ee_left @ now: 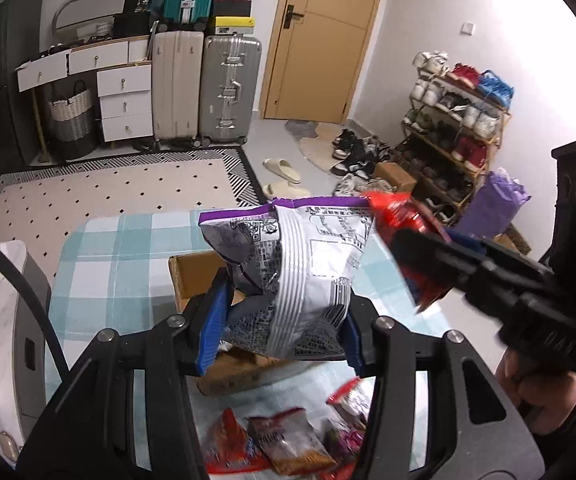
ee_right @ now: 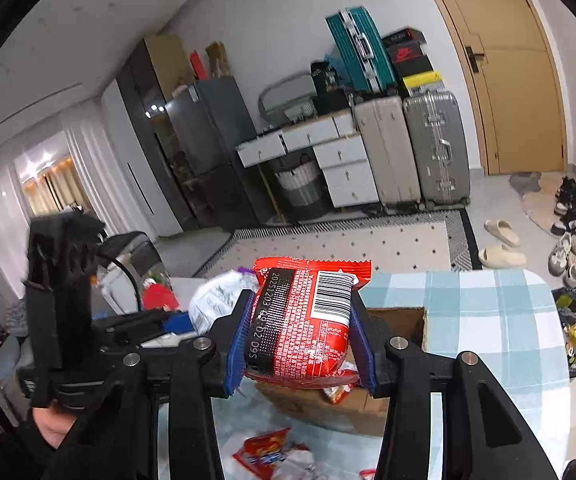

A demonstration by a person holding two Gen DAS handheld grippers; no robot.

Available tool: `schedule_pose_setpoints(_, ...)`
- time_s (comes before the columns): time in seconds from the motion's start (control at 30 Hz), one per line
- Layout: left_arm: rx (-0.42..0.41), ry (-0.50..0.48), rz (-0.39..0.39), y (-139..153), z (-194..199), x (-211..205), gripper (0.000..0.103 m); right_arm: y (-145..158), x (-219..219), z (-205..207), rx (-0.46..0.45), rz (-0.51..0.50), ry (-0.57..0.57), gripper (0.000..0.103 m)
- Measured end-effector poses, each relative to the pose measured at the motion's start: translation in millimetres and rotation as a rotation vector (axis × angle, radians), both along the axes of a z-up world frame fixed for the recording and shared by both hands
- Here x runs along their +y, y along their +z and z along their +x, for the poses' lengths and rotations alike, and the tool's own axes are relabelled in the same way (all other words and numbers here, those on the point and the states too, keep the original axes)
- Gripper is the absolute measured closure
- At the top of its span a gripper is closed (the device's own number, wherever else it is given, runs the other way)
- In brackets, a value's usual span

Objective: Organize snacks
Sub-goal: 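Open both tools to drop the chip bag and red wafer bar into the box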

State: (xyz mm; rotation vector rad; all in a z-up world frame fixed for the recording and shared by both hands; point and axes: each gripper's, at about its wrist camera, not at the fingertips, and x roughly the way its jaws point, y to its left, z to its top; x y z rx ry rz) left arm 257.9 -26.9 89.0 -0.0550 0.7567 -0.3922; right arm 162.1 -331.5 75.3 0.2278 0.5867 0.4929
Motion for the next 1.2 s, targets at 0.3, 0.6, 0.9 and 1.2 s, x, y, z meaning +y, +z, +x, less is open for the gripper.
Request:
schedule_pose_setpoints(0.3, 0.130, 0.018, 0.007, -77.9, 77.1, -3.9, 0.057, -66.1, 3.0, 65.0, 0.108, -0.047, -0.024, 0.058)
schedule_pose_setpoints(0.6, 0.224, 0.045, 0.032, -145.7, 130.8, -1.8, 0.057, -120.8, 1.1, 104.4, 0.183, -0.089, -0.029, 0.058)
schedule_pose_setpoints(0.9, 0.275, 0.055, 0.052, -177.3, 155.2, 0.8, 0.054, -152.1, -2.3, 121.1, 0.231, -0.122, -0.035, 0.058)
schedule_pose_setpoints(1.2, 0.258, 0.088, 0.044, -164.8, 142.6, 12.1, 0.031, -141.8, -4.2, 107.3, 0.166, -0.136, -0.039, 0.033)
